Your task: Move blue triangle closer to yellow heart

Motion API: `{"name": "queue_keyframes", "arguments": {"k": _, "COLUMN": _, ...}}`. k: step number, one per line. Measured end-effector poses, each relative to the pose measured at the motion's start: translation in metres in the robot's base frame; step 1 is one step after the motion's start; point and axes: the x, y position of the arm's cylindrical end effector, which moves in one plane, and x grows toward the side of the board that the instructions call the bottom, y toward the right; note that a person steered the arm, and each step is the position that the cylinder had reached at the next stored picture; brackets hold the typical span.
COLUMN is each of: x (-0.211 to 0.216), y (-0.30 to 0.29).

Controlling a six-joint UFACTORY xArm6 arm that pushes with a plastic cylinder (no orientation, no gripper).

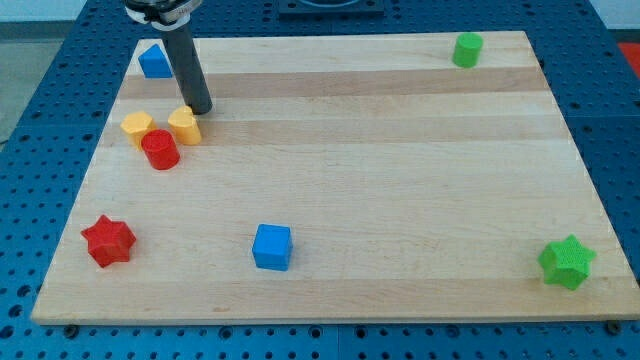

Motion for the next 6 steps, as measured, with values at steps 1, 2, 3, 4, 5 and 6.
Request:
{"name": "queue_keyframes", "arguments": {"k": 1, "x": -0.003, "y": 0.008}}
{"name": "queue_keyframes", "arguments": {"k": 2, "x": -0.003, "y": 0.008}}
{"name": "queue_keyframes", "arguments": {"k": 3, "x": -0.016, "y": 0.024}}
{"name": "queue_keyframes", "arguments": {"k": 4, "x": -0.094, "y": 0.07}}
{"name": "queue_keyframes", "arguments": {"k": 5, "x": -0.148, "y": 0.012}}
{"name": "queue_keyframes", "arguments": {"k": 6, "x": -0.148, "y": -0.067}}
